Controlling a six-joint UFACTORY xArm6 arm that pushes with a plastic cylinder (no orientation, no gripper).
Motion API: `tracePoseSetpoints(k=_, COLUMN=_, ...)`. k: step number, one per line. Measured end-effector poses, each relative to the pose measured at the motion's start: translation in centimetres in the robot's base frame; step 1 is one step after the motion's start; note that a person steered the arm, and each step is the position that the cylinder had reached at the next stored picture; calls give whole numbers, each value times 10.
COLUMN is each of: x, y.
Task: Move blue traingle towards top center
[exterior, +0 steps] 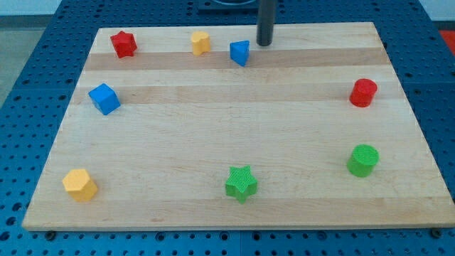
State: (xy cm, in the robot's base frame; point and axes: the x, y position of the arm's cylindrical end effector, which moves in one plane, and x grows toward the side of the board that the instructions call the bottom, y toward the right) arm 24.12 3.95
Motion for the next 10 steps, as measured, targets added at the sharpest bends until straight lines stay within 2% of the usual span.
tracePoseSetpoints(k=2, x=20, y=-59)
tracePoseSetpoints(k=3, x=52, y=-78)
tracePoseSetpoints(k=4, x=90, y=-82)
tracePoseSetpoints(k=5, x=92, y=-75)
tracePoseSetpoints(k=6, x=50, y=-55)
tracePoseSetpoints(k=7, x=31, y=-44)
tracePoseSetpoints(k=9, x=29, y=-45)
tracePoseSetpoints(k=10, x=-21, y=-59)
